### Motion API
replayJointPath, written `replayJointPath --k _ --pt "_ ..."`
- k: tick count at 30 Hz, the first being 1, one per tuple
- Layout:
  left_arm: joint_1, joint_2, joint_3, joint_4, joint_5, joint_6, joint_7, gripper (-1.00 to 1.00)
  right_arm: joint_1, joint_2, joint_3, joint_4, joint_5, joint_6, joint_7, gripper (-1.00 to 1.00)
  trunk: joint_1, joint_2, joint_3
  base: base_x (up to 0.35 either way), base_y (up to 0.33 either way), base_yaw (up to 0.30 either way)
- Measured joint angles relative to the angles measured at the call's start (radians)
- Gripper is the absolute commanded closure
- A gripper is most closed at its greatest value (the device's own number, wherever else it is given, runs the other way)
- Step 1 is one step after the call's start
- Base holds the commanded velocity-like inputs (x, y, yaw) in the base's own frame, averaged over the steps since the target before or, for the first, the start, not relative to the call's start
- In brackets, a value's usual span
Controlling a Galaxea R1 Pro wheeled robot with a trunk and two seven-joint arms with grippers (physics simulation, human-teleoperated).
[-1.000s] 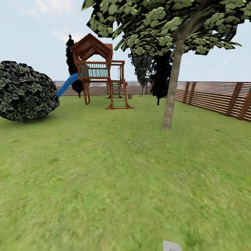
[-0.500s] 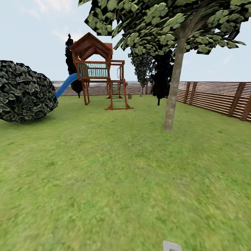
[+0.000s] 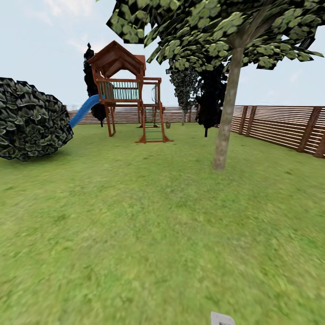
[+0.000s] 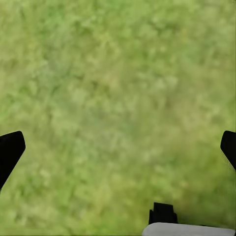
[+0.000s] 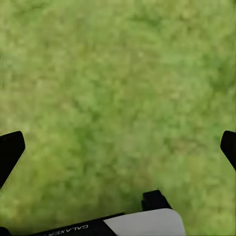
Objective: Take the three Easter eggs out of the wicker basket on the lawn in the garden, then place them on the lawn next to a single tree (choose any tree) so that all three eggs are next to the same tree and none are left in the basket.
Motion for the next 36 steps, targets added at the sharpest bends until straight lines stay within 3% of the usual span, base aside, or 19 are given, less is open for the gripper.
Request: replayJointPath --k 36 --pt "0.0 0.001 0.0 0.0 0.0 0.0 0.001 -1.0 0.0 0.0 0.0 0.0 -0.006 -0.003 -0.001 -1.0 0.0 0.0 0.0 0.273 0.0 0.0"
